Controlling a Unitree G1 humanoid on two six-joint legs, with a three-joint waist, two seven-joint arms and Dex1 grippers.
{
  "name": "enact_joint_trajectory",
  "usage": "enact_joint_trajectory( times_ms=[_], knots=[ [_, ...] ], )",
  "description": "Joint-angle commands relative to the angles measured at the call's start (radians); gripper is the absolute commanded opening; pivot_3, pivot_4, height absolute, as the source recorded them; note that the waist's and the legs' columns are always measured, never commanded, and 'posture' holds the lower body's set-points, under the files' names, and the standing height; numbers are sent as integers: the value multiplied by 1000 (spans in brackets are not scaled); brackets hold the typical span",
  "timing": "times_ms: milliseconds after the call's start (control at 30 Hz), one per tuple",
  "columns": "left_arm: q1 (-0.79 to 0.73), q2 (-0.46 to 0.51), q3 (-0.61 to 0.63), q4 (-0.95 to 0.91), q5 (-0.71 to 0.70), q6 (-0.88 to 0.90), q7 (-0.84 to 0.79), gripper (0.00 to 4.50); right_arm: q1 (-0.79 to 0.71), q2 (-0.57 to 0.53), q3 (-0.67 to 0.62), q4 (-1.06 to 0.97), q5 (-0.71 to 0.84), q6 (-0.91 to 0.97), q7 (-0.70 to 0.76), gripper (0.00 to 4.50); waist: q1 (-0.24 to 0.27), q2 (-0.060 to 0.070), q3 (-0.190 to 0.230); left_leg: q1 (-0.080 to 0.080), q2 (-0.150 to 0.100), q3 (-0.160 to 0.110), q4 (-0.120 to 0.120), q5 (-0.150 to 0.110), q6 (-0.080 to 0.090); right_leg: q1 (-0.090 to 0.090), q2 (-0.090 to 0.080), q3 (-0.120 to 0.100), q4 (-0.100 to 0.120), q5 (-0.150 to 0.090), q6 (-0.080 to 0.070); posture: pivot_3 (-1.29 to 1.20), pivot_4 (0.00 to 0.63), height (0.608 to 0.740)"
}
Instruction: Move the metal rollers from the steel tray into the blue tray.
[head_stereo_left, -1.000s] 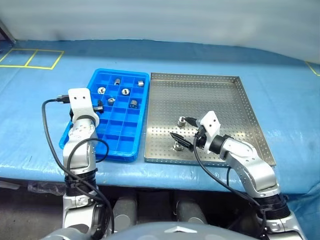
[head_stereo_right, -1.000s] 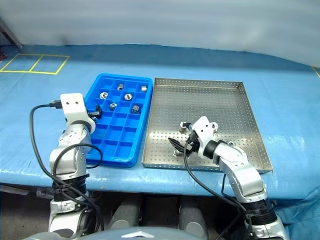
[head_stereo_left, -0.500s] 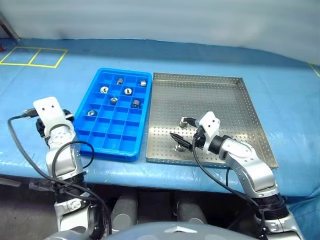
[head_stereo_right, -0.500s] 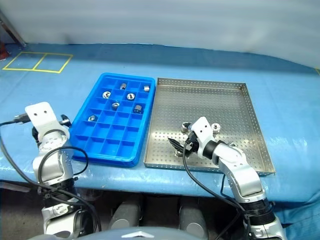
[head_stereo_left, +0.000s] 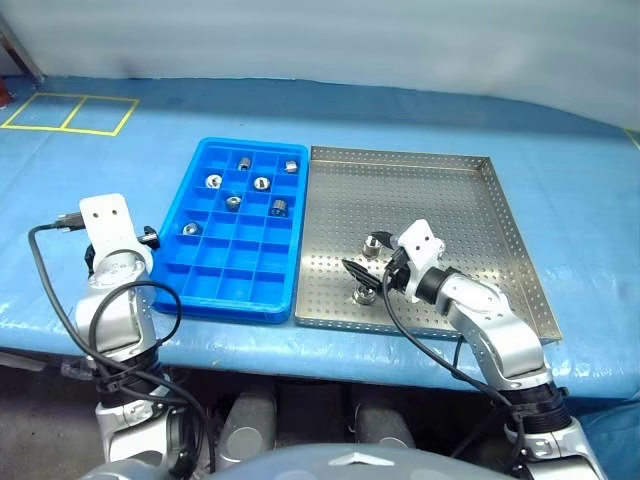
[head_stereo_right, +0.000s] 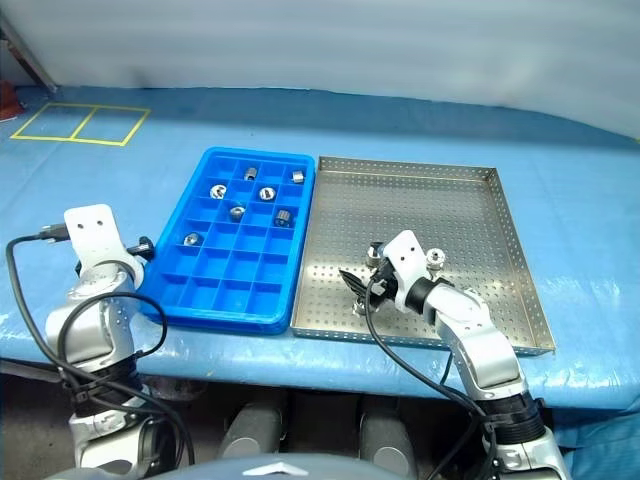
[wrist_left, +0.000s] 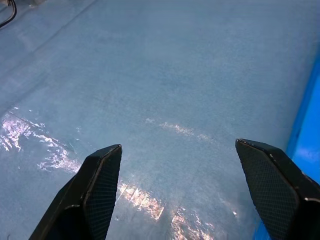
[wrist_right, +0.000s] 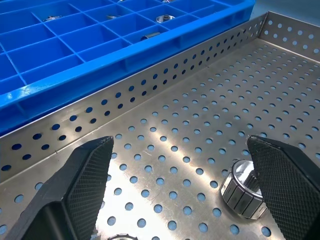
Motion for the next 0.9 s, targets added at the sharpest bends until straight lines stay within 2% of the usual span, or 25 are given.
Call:
enact_joint_trajectory(
  times_ms=[33,233,367,433,567,667,800,900],
  knots=[
    [13,6,33,-16,-10,41,-11,3972,-14,7,-15,-13,3,-20,-1,4500,-1,0,0,0,0,0,0,0,0,0,0,0,0,0,0,208,150,740],
    [-18,-10,110,-59,-44,37,-23,3972,-18,12,-11,-2,-1,-23,0,4500,-2,0,0,0,0,0,0,0,0,-1,0,0,0,0,0,213,150,740],
    [-70,-41,223,-43,21,-280,184,3972,-22,9,-13,1,3,-21,7,4500,0,-3,2,-1,1,0,0,0,0,-1,0,-1,0,0,0,217,150,740],
    [-91,-37,201,-24,19,-392,195,3972,-24,7,-17,0,5,-19,9,4500,2,-3,2,-1,1,-1,0,0,0,-2,0,-2,0,0,0,208,150,740],
    [-173,-20,0,51,-25,-500,44,3972,-14,-16,-34,-28,-13,-15,-6,4500,19,-3,1,-2,0,0,0,0,-1,-1,0,-1,0,0,0,167,150,740],
    [-226,1,-149,98,-146,-476,-204,3972,21,-70,-47,-82,-52,-6,-20,4500,24,-3,1,-3,-1,0,3,0,-1,-1,0,-1,0,0,0,125,150,740],
    [-252,119,-380,132,-265,-357,-547,3972,89,-139,-110,-188,-62,17,-28,4500,-7,-1,1,-5,-1,1,1,-2,1,-4,0,1,-1,0,1,61,150,740],
    [-274,168,-503,163,-298,-318,-676,3972,157,-202,-158,-280,-73,44,-24,4500,-44,2,0,-5,0,2,-1,-4,3,-5,0,2,0,-2,1,10,150,740]
  ],
)
